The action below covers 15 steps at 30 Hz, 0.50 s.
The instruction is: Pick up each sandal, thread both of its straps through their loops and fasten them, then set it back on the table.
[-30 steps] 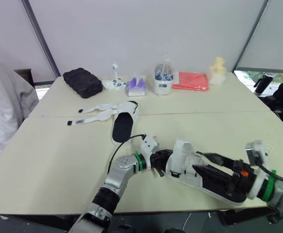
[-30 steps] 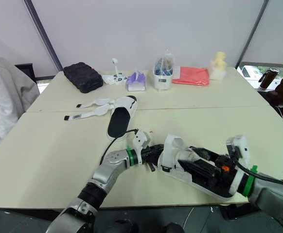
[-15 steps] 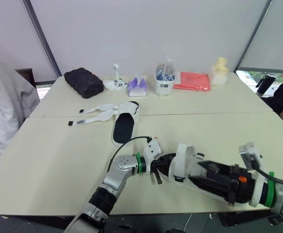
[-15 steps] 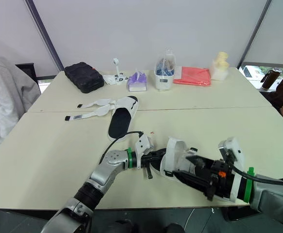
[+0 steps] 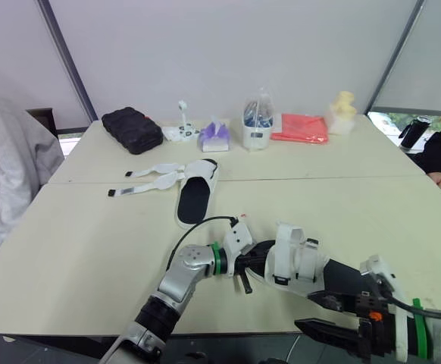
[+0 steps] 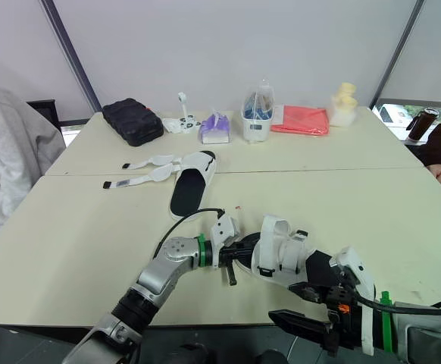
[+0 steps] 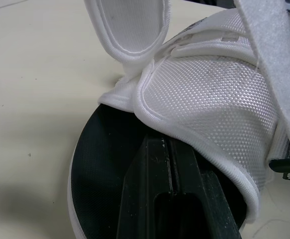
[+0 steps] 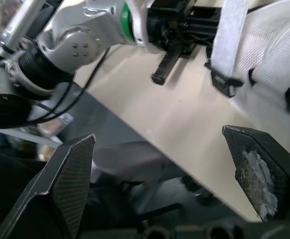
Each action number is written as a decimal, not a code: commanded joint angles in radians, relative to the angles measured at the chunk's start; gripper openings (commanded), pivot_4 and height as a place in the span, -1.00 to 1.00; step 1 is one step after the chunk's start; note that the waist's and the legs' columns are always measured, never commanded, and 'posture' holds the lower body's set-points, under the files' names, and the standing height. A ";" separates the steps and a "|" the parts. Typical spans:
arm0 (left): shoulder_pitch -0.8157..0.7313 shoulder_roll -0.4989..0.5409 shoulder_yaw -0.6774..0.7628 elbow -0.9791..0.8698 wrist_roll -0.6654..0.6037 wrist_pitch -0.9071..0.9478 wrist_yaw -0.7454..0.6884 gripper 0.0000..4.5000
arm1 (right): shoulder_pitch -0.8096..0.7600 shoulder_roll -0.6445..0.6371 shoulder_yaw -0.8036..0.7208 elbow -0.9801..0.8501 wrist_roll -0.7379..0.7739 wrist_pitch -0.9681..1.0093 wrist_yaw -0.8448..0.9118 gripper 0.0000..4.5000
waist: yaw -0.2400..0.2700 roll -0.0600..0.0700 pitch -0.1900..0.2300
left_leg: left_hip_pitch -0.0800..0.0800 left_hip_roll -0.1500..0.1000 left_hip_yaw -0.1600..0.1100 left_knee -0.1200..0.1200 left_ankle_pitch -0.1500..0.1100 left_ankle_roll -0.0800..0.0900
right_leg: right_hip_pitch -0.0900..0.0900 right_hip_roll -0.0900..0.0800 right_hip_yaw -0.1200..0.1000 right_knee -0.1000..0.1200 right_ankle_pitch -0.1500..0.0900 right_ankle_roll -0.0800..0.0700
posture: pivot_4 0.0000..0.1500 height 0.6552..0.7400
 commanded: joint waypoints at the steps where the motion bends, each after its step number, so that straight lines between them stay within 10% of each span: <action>1: 0.036 0.006 -0.058 0.032 0.027 0.050 -0.011 -1.00 | -0.030 0.020 0.069 0.020 -0.083 -0.046 0.032 0.97 | 0.000 0.000 0.000 | 0.000 0.000 0.000 0.000 0.000 0.000 | 0.000 0.000 0.000 0.000 0.000 0.000 | 1.00 1.00; 15: 0.048 0.023 -0.062 -0.010 0.017 0.096 -0.027 -1.00 | -0.135 0.115 0.163 0.089 -0.175 -0.076 0.035 0.97 | -0.009 0.004 -0.003 | 0.000 -0.001 0.000 0.000 0.000 0.000 | 0.000 0.000 0.000 0.000 0.000 0.001 | 1.00 1.00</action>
